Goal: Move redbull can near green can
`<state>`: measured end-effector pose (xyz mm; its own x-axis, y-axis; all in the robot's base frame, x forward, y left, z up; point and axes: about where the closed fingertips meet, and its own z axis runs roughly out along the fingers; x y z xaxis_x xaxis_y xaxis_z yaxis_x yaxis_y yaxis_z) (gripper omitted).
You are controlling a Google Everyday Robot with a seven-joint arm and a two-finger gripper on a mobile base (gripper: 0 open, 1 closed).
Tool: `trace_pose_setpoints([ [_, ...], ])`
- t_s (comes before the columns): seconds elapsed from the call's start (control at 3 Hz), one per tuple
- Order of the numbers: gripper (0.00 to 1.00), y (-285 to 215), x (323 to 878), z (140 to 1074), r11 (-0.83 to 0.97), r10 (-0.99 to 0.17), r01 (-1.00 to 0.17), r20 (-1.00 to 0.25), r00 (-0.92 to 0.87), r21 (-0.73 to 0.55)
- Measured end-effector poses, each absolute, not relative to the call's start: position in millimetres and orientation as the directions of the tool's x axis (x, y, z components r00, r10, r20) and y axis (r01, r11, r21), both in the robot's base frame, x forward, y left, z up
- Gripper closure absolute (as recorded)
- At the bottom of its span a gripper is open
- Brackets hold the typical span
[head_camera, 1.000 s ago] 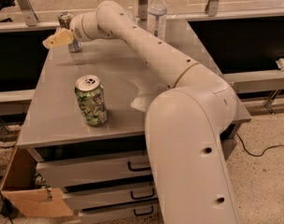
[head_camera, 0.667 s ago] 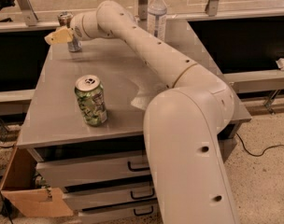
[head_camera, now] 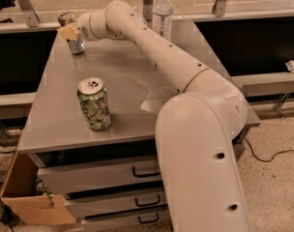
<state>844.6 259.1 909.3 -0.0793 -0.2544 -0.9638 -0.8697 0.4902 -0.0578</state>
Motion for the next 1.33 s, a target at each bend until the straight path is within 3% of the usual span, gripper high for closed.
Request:
trace_pose_setpoints([
  [0.33, 0.88, 246, 837, 922, 0.478, -0.228, -0.876, -0.972, -0.058, -0.060],
  [0.67, 1.00, 216, 819, 935, 0.448, -0.223, -0.892, -0.974, -0.045, -0.061],
  [1.33, 1.00, 132, 767, 932, 0.345, -0.279, -0.934, -0.960, -0.005, -0.095],
])
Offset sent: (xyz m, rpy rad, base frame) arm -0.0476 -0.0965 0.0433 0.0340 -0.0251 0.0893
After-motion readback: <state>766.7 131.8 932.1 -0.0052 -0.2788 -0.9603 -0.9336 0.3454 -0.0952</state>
